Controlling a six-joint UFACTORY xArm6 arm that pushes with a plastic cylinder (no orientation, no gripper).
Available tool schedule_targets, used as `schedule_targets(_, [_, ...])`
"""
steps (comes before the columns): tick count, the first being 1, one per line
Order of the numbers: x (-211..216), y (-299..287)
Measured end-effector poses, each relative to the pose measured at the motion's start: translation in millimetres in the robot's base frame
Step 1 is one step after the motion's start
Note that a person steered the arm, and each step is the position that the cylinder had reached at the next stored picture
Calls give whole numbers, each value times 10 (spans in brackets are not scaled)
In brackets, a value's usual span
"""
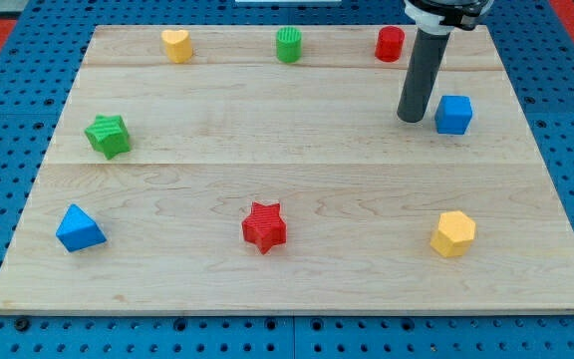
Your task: Place your hand to the right of the blue cube
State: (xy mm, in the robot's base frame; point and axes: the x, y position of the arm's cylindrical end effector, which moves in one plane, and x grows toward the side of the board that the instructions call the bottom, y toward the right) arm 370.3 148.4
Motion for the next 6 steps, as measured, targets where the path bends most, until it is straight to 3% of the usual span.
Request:
schedule_targets(1, [-14,0])
schedule_targets(3, [888,5])
schedule_targets(4, [929,1210])
schedule_targets(6, [354,1508])
